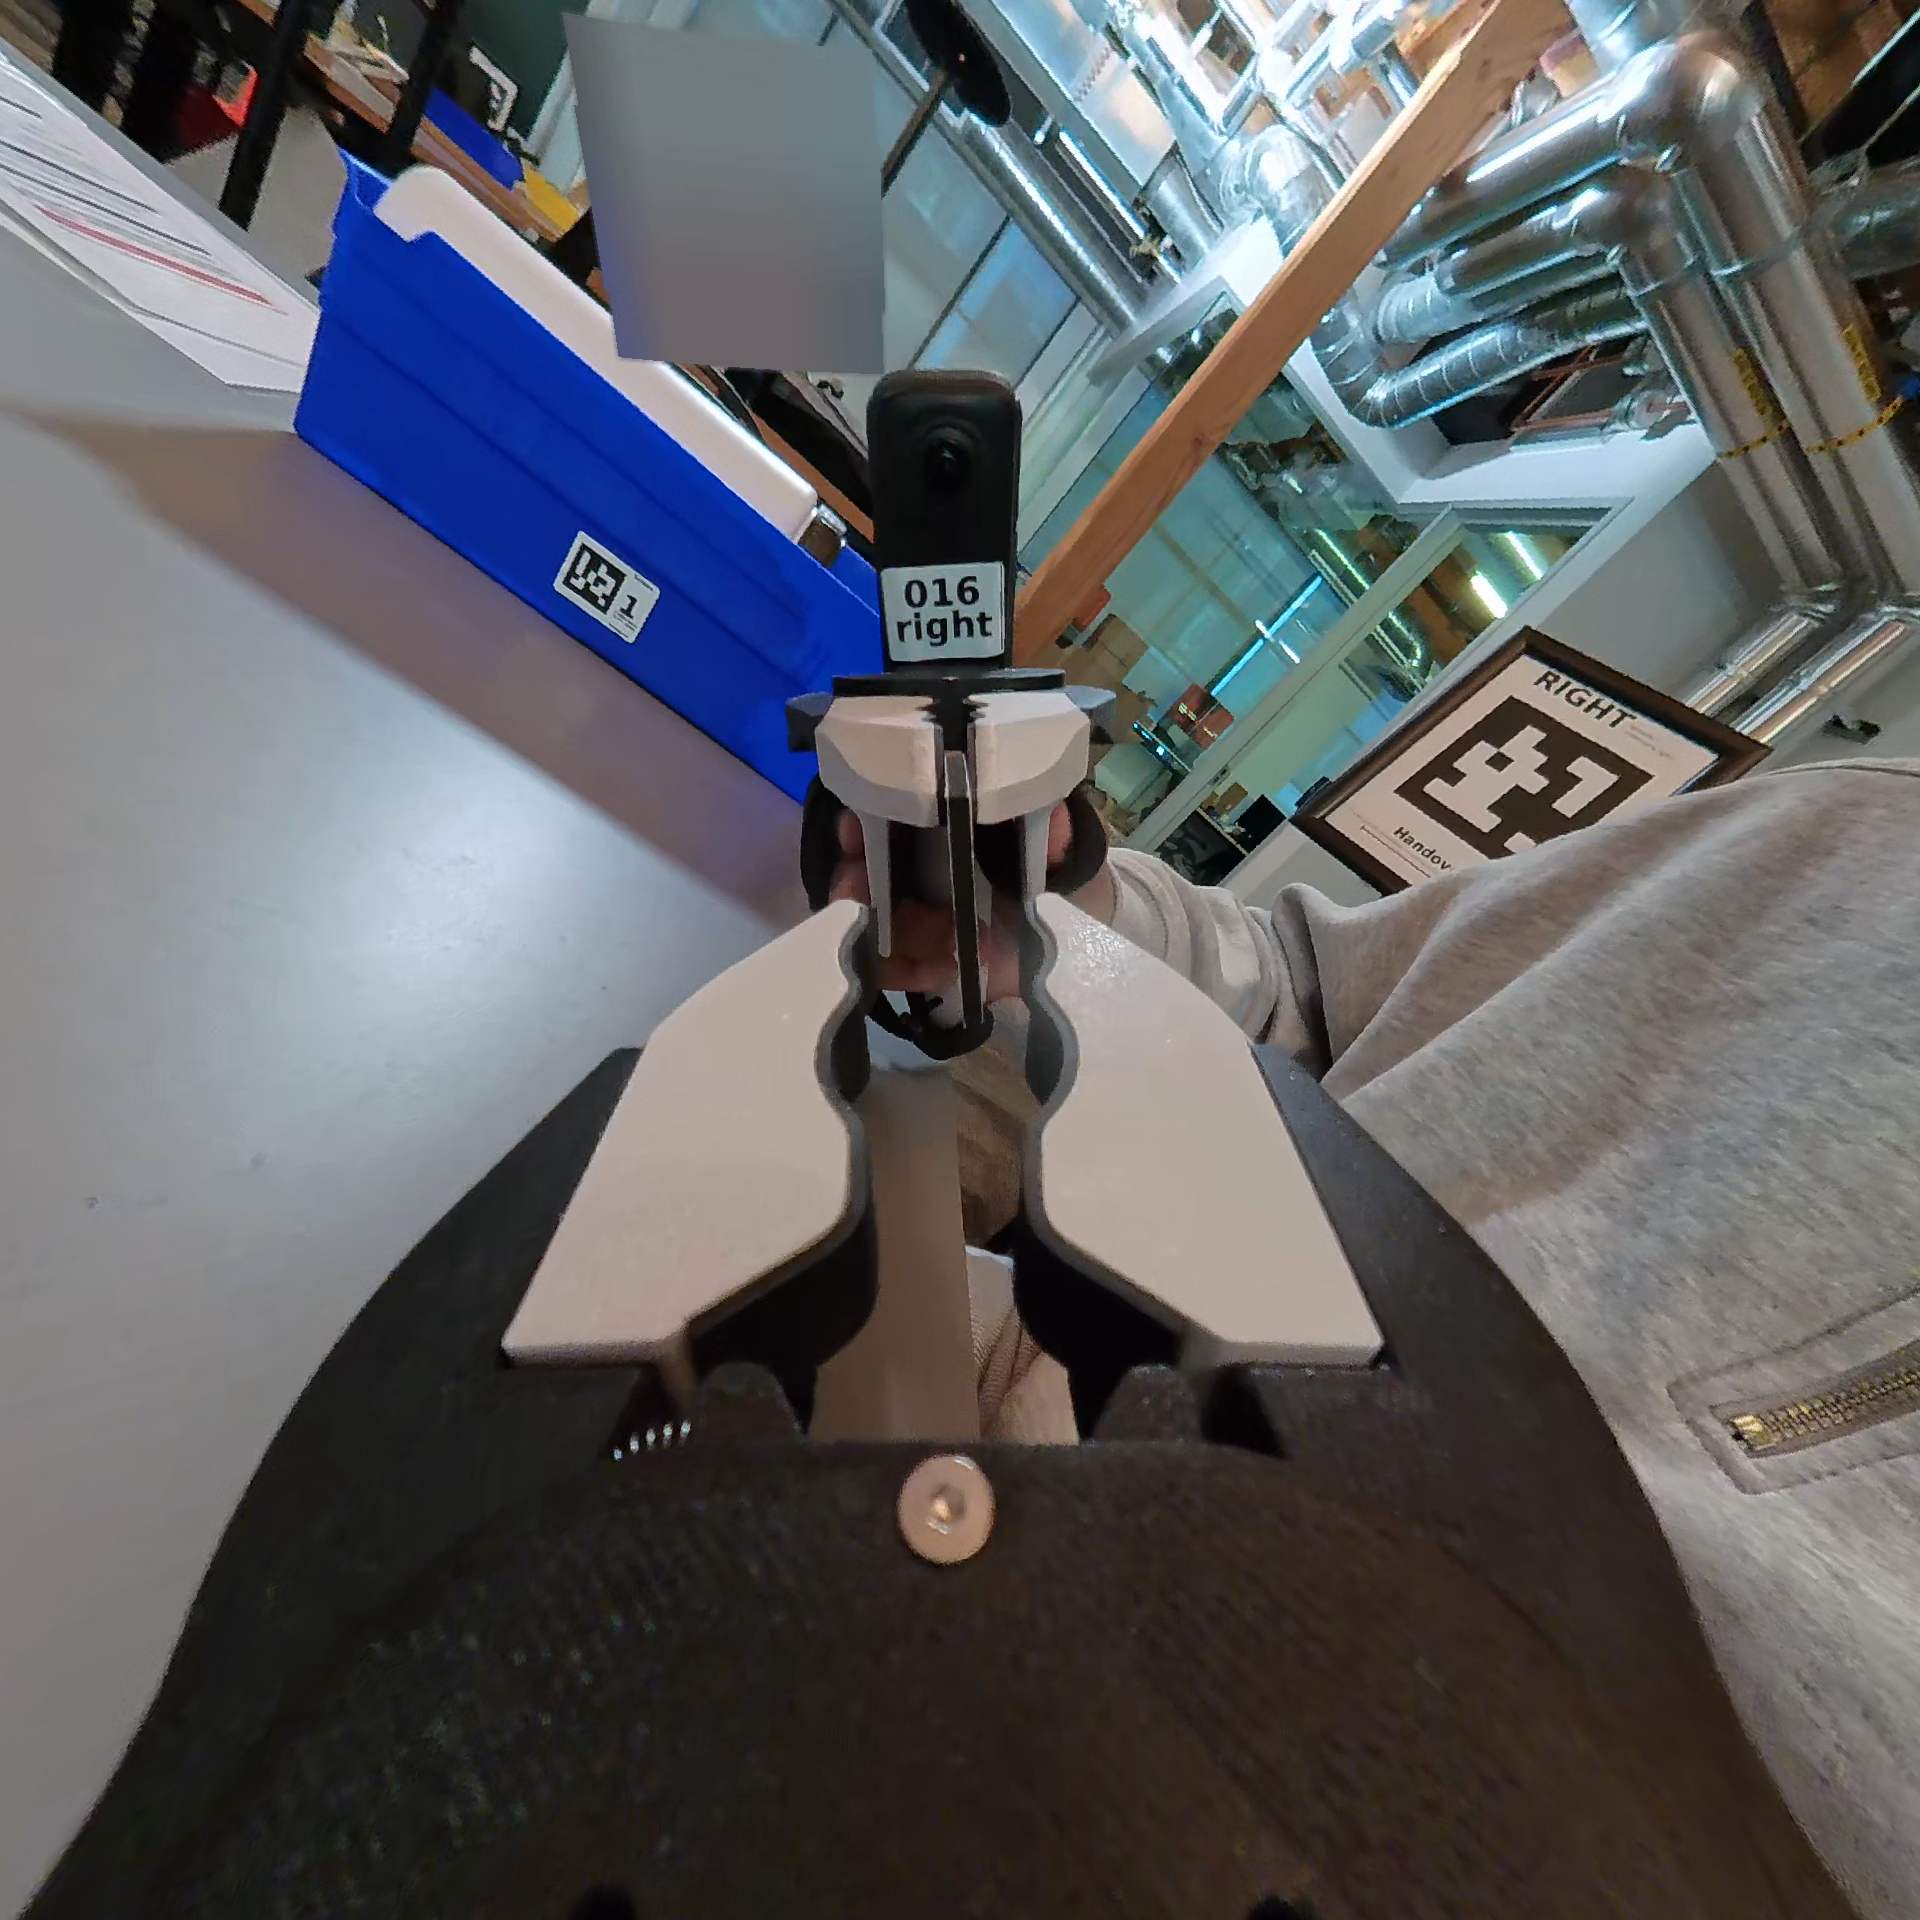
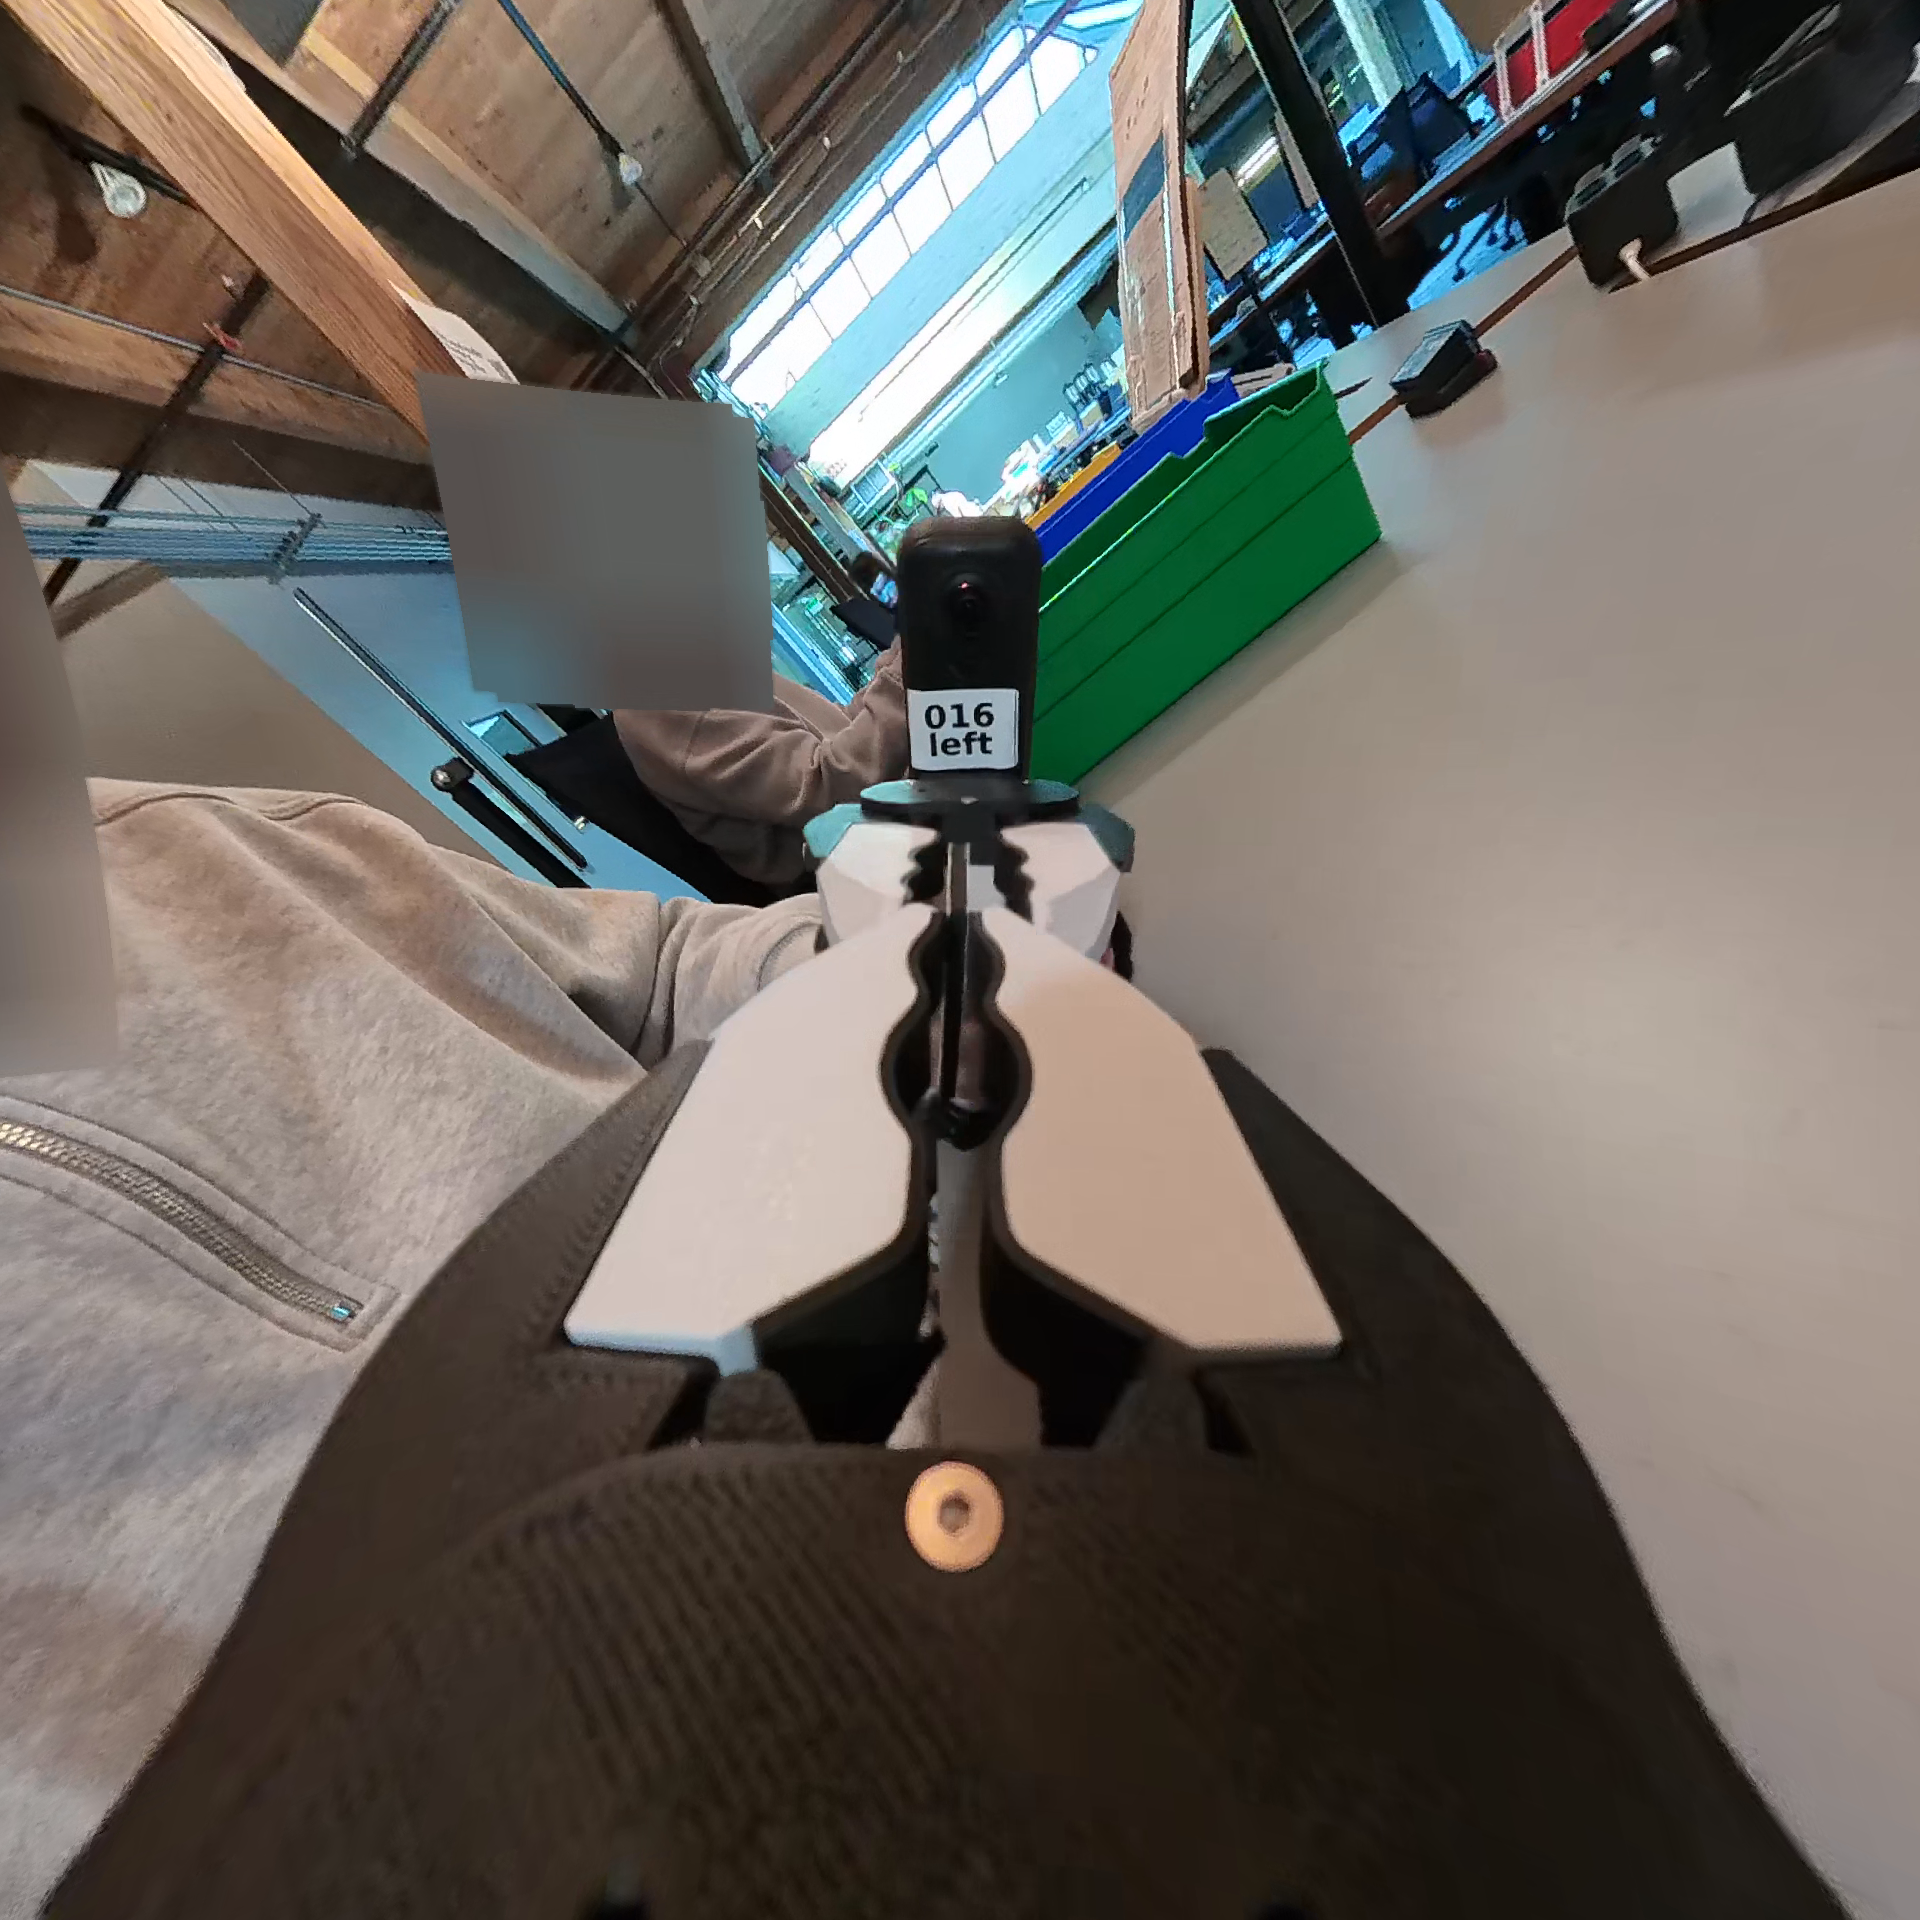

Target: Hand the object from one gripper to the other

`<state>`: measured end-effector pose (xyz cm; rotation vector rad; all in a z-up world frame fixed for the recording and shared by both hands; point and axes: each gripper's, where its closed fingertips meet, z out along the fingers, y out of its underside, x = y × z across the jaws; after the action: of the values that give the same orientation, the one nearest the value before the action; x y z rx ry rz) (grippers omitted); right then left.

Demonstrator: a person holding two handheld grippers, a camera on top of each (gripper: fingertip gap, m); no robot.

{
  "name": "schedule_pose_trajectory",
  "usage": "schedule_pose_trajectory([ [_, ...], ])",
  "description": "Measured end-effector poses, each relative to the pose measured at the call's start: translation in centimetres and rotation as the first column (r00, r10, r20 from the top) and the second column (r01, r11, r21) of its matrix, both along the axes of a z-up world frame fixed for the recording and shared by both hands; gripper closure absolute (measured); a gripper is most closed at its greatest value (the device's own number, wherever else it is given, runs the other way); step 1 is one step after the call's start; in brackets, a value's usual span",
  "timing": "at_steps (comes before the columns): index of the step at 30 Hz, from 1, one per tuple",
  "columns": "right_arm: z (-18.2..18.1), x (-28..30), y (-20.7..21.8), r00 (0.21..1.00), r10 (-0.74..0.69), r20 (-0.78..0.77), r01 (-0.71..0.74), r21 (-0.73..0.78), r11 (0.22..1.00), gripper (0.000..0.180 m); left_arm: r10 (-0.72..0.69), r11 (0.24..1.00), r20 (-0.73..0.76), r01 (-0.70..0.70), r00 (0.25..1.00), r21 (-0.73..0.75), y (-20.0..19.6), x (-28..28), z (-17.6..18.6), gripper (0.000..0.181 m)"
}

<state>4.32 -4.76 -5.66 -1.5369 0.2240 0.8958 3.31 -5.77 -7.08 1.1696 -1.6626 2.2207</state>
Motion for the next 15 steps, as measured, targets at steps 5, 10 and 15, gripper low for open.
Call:
schedule_pose_trajectory([
  [5,0.02,-0.17,0.09,1.0,-0.001,0.012,0.001,0.0,1.0,0.176,-0.031,0.999,-0.014,0.031,0.999,0.017,-0.66,-0.3,-0.49,0.158],
  [10,0.06,-0.09,0.09,1.0,-0.006,0.012,0.006,0.002,1.0,0.176,-0.061,0.998,-0.029,0.062,0.998,0.024,-0.96,-0.55,-0.89,0.17],
  [15,0.02,-0.03,0.11,1.0,-0.003,0.0,0.003,0.01,1.0,0.176,-0.066,0.997,-0.017,0.066,0.998,0.038,-1.0,-0.69,-0.81,0.177],
])
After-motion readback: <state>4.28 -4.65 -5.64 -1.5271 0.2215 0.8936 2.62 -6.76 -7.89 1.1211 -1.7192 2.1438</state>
